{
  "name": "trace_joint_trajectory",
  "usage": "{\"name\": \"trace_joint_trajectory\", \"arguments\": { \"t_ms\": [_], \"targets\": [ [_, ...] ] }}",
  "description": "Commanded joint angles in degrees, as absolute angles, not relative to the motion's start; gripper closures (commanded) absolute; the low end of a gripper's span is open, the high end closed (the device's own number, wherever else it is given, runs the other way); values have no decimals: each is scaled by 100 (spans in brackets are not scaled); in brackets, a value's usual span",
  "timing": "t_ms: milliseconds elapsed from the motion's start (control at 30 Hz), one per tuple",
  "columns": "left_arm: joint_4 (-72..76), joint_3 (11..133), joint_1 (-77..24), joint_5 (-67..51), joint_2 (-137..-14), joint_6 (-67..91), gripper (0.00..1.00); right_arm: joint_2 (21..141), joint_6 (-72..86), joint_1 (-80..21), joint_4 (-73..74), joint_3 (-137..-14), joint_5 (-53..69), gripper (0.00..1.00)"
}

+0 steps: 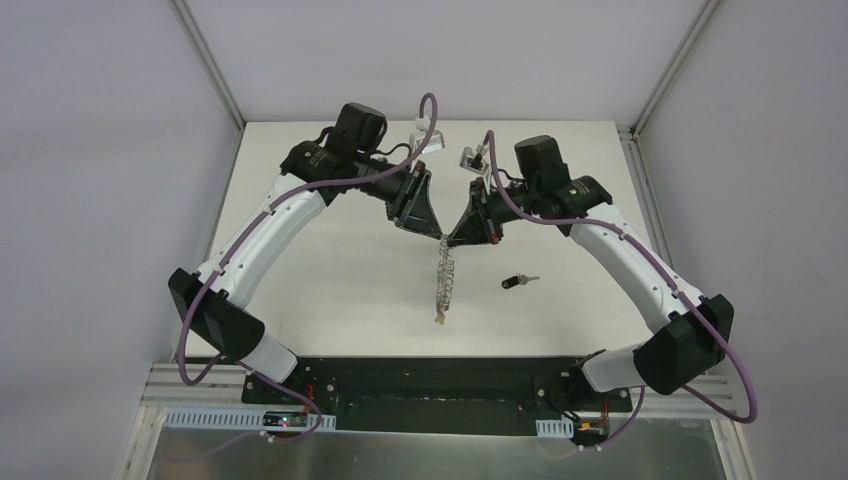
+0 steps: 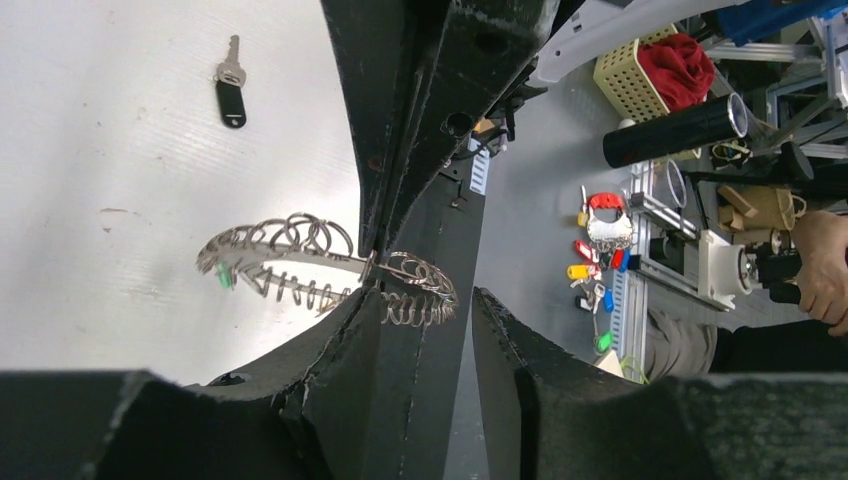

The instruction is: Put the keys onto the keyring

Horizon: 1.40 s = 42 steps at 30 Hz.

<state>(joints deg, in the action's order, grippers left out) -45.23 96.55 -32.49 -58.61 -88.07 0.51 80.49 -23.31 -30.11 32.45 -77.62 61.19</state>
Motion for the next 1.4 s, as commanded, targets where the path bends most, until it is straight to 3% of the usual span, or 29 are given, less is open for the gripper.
{"name": "trace_joint_trajectory", "arguments": {
  "t_ms": [0,367,800,1100,1367],
  "targets": [
    [-4164,9635,-3070,-6189,-8689,375,60,7688,-3292,-3032,3685,-8055,5500,100],
    [-3475,9343,-2997,-5907,-8763,1019,60,7234,-3602,-3072,3847,-7983,4918,100],
    [-974,7998,-3010,-6151,-8207,1696,60,7673,-1105,-2350,2039,-7805,6667,100],
    [-62,7792,-3031,-6183,-8238,2371,65,7778,-310,-2119,1141,-7562,6959,100],
    [-17,7804,-3066,-6179,-8262,2475,76,7789,-310,-2086,769,-7429,6959,100]
  ]
}}
